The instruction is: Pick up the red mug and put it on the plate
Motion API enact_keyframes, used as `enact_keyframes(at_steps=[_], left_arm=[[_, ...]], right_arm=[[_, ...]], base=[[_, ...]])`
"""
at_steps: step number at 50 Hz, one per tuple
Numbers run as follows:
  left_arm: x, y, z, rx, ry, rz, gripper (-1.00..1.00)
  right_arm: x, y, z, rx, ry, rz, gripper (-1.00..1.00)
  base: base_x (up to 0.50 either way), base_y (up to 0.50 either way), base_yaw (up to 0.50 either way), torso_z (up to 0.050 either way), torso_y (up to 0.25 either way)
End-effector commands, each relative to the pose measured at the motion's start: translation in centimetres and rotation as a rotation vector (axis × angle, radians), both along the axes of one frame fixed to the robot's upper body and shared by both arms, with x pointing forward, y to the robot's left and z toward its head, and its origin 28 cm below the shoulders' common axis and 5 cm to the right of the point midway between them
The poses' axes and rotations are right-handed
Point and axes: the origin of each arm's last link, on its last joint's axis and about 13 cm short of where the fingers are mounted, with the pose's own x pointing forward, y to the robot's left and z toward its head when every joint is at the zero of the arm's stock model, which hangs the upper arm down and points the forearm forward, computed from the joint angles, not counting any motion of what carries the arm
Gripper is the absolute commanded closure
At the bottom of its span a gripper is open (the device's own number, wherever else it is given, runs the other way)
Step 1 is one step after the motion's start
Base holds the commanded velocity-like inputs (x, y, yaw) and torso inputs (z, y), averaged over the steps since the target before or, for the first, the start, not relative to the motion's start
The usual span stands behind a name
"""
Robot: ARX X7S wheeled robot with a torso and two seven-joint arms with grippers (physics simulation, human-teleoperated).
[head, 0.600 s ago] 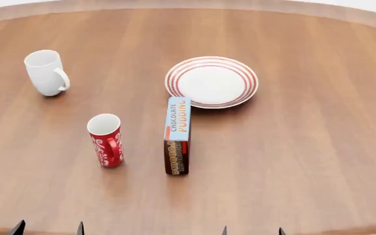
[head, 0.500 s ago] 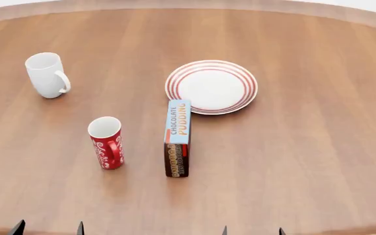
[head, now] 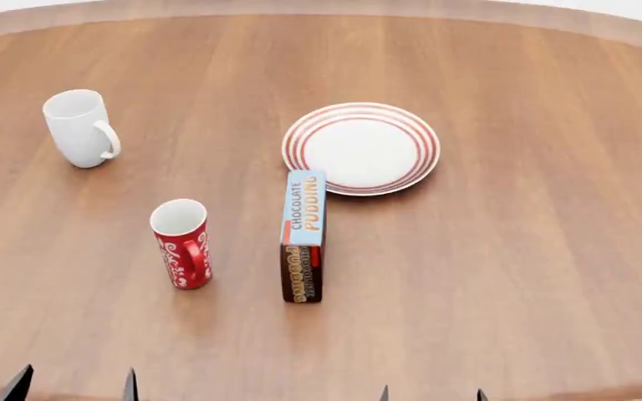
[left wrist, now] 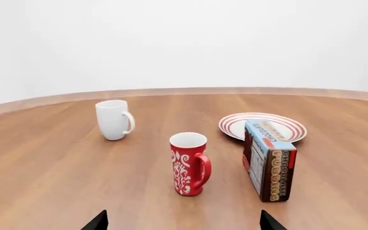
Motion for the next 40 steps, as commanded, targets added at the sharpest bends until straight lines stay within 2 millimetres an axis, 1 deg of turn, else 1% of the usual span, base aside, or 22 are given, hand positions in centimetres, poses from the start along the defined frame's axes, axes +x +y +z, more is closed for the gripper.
enact_keyframes(at_steps=[1, 14, 19, 26, 30, 35, 40], left_arm=[[-0.1, 0.2, 1.3, 0.009, -0.059, 0.006, -1.00], [0.0, 0.5, 3.5, 0.017, -0.154, 0.039, -1.00], [0.1, 0.8, 4.0, 0.027, -0.181, 0.062, -1.00], [-0.2, 0.8, 5.6, 0.028, -0.255, 0.066, -1.00], [-0.4, 0.9, 6.2, 0.026, -0.277, 0.071, -1.00], [-0.1, 0.8, 6.7, 0.034, -0.296, 0.065, -1.00], [-0.4, 0.6, 6.9, 0.043, -0.311, 0.064, -1.00]], right_arm=[[0.0, 0.0, -0.1, -0.001, 0.003, 0.000, -1.00], [0.0, 0.0, 0.0, -0.001, 0.004, 0.005, -1.00], [0.0, 0.0, -0.1, -0.001, 0.005, 0.007, -1.00], [0.0, 0.0, -0.1, 0.000, 0.004, 0.010, -1.00], [0.0, 0.0, -0.1, 0.001, 0.004, 0.012, -1.00], [0.0, 0.0, -0.1, 0.002, 0.004, 0.014, -1.00], [-0.1, 0.0, 0.0, 0.002, 0.004, 0.017, -1.00]], base=[[0.00, 0.00, 0.00, 0.000, 0.000], [0.00, 0.00, 0.00, 0.000, 0.000], [0.00, 0.00, 0.00, 0.000, 0.000], [0.00, 0.00, 0.00, 0.000, 0.000], [0.00, 0.00, 0.00, 0.000, 0.000], [0.00, 0.00, 0.00, 0.000, 0.000], [0.00, 0.00, 0.00, 0.000, 0.000]])
